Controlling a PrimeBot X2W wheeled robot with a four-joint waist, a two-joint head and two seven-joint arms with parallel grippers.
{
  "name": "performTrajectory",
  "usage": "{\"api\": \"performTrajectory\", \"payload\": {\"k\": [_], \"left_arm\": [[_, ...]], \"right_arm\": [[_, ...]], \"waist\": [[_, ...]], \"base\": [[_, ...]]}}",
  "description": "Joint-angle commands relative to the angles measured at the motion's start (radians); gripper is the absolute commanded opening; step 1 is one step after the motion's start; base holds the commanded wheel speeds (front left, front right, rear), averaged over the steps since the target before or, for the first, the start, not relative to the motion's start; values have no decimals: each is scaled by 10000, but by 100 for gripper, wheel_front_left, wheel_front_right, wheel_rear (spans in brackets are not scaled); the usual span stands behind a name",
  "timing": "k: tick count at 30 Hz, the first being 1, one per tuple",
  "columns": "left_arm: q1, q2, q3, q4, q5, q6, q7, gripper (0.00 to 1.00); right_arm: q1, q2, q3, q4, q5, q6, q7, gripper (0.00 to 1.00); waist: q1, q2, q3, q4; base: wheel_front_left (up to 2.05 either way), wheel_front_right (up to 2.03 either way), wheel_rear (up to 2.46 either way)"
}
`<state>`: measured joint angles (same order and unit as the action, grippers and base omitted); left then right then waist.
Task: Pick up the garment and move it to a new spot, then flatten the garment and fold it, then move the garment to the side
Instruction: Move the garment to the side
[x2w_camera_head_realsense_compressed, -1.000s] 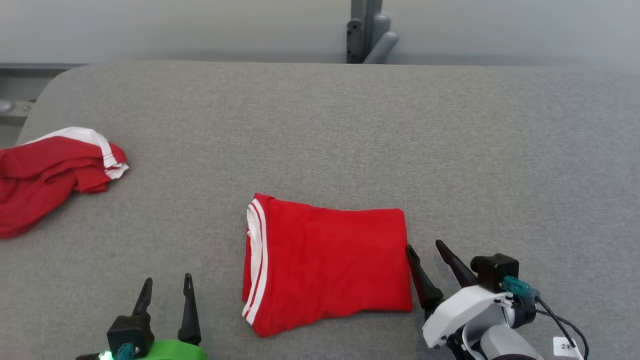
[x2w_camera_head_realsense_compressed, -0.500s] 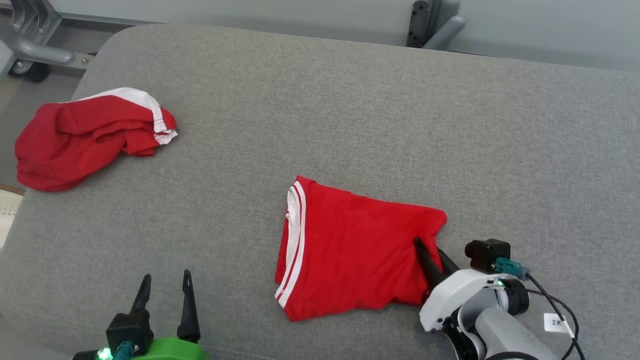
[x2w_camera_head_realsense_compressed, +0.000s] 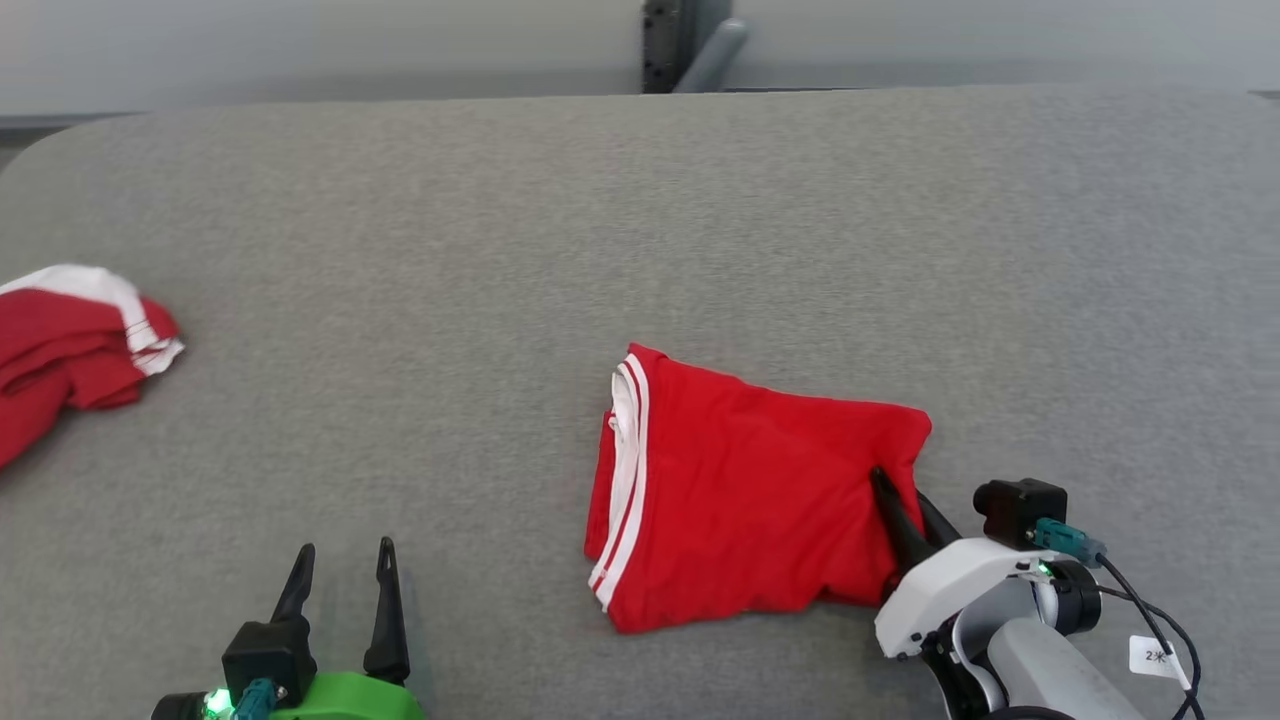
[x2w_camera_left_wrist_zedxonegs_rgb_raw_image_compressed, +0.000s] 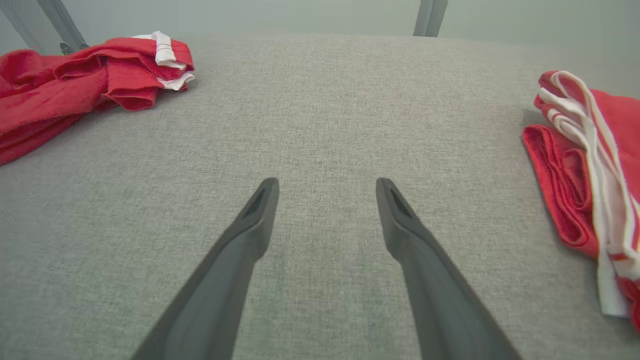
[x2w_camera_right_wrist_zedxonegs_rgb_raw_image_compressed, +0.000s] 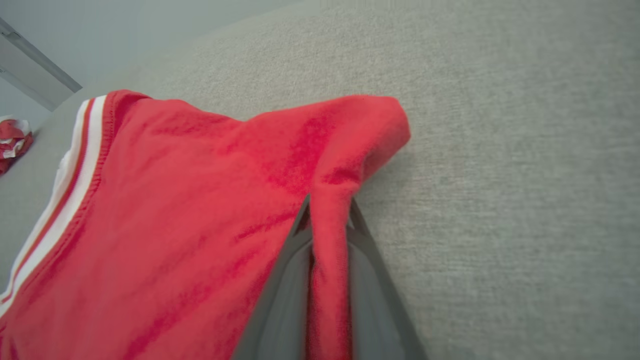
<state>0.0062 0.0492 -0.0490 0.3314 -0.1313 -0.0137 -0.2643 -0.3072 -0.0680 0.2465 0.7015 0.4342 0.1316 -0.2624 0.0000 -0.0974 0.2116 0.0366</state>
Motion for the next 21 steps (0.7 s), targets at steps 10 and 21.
{"api": "performTrajectory", "payload": {"k": [10, 21], "left_arm": [[-765, 29, -367, -65, 121, -104, 6, 100], [-1530, 35, -604, -244, 583, -316, 6, 100]], "right_arm": [[204, -11, -42, -380, 56, -19, -5, 0], [-530, 75, 124, -902, -12, -18, -5, 0]], "waist": [[0, 0, 151, -3847], [0, 0, 1386, -3723]], "base": [[0, 0, 0], [0, 0, 0]]}}
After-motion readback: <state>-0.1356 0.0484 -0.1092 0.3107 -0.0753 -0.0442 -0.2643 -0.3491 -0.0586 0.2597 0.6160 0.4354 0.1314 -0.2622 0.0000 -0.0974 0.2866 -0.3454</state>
